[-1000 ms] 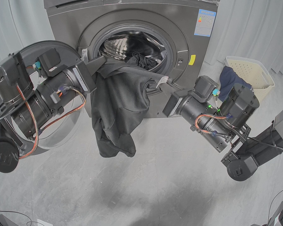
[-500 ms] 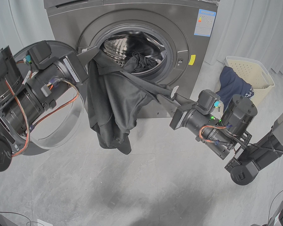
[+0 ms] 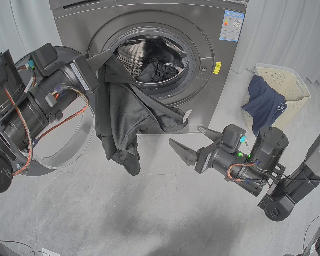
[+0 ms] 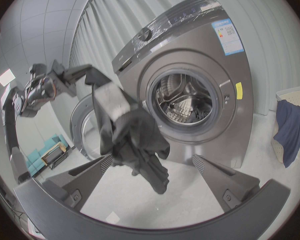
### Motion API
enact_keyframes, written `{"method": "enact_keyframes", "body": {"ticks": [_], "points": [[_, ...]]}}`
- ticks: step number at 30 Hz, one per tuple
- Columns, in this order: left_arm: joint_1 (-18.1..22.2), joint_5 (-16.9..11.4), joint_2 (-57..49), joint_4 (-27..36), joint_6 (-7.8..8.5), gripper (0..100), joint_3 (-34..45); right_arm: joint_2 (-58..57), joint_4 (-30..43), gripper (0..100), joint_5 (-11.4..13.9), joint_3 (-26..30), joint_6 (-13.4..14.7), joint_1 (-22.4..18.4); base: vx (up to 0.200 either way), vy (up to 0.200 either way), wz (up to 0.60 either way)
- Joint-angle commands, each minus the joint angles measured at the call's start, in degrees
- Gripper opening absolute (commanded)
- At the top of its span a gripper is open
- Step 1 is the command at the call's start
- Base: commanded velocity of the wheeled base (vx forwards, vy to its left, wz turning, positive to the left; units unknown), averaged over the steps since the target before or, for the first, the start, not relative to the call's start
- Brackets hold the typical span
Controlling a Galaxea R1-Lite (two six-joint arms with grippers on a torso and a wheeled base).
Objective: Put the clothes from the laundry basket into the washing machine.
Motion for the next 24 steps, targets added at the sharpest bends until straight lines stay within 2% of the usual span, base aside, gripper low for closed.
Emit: {"method": "enact_keyframes", "body": {"ticks": [1,6,12,14,17,23,24], "points": [[-0.05,-0.26,-0.55,-0.07,-0.28,0,-0.72,1.35,-0.14,100,1.07,4.05,-0.98,0.2,0.0,0.0,0.0],[-0.58,-0.26,-1.16,0.02,-0.63,0,-0.45,4.52,-0.49,100,1.25,2.12,-0.98,0.64,0.0,0.0,0.0],[-0.93,-0.17,-1.07,0.02,-0.63,0,0.08,7.07,-2.78,100,1.42,-1.39,-0.45,5.48,0.0,0.0,0.0],[-0.93,-0.17,-0.99,0.02,-0.63,0,-0.01,8.82,-3.92,100,1.86,-3.77,0.52,8.82,0.0,0.0,0.0],[-0.93,-0.17,-0.9,0.02,-0.63,0,0.08,11.9,-5.41,100,1.86,-7.81,2.19,10.75,0.0,0.0,0.0],[-0.93,-0.09,-0.99,0.02,-0.63,0,0.16,14.71,-5.59,100,1.86,-14.49,5.26,11.8,0.0,0.0,0.0],[-0.93,-0.09,-0.99,0.02,-0.63,0,0.08,15.59,-5.15,100,1.68,-16.95,6.23,11.63,0.0,0.0,0.0]]}}
